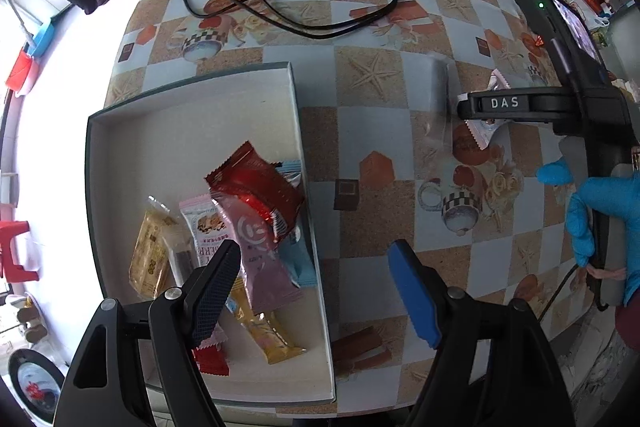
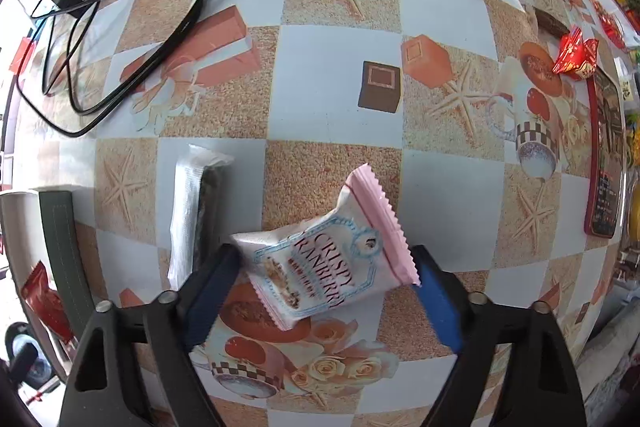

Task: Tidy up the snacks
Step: 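Move both tools back toward the pink Crispy Cranberry packet, then grasp the pink Crispy Cranberry packet with the right tool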

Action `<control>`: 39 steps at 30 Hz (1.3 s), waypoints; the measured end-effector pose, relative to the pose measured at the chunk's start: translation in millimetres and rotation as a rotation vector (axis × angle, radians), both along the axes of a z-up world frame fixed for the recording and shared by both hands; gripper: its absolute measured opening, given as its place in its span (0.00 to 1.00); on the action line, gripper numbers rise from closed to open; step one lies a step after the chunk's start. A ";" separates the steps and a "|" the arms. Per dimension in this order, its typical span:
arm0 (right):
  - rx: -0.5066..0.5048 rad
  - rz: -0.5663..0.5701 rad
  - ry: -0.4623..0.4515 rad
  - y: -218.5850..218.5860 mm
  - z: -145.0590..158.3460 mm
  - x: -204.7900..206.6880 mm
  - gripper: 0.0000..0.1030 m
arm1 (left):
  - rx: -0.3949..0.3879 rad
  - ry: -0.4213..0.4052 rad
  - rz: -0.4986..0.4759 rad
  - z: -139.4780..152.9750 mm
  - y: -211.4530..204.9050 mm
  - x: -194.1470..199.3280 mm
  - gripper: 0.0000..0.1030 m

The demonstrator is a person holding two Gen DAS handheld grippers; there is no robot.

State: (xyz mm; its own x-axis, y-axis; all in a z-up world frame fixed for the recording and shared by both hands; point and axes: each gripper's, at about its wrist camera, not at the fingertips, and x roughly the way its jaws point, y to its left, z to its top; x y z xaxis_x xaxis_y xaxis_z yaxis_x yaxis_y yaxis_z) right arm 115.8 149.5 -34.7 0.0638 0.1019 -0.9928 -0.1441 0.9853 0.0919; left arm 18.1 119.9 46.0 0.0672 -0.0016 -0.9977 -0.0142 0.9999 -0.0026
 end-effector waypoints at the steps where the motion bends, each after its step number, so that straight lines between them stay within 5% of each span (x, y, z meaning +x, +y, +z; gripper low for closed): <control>1: 0.002 0.008 -0.003 -0.2 0.1 -4.6 0.76 | -0.001 -0.001 -0.007 -1.2 -3.9 3.2 0.77; 7: 0.047 -0.002 -0.004 -20.3 0.3 -9.8 0.58 | -0.017 -0.007 -0.057 -11.6 -34.0 23.9 0.77; 14: 0.086 -0.028 0.048 -46.0 -8.5 -22.5 0.58 | -0.012 0.008 -0.126 -34.5 -68.8 53.0 0.77; 17: 0.103 -0.061 0.045 -54.7 -6.8 -12.6 0.87 | -0.007 0.014 -0.134 -45.8 -78.8 68.8 0.77; 24: 0.111 -0.083 0.027 -71.5 -6.8 -5.7 0.89 | -0.002 0.039 -0.119 -73.4 -96.7 103.6 0.77; 39: -0.126 0.486 -0.163 -10.8 -26.2 -29.1 0.89 | 0.058 0.041 -0.073 -90.2 -89.4 107.7 0.83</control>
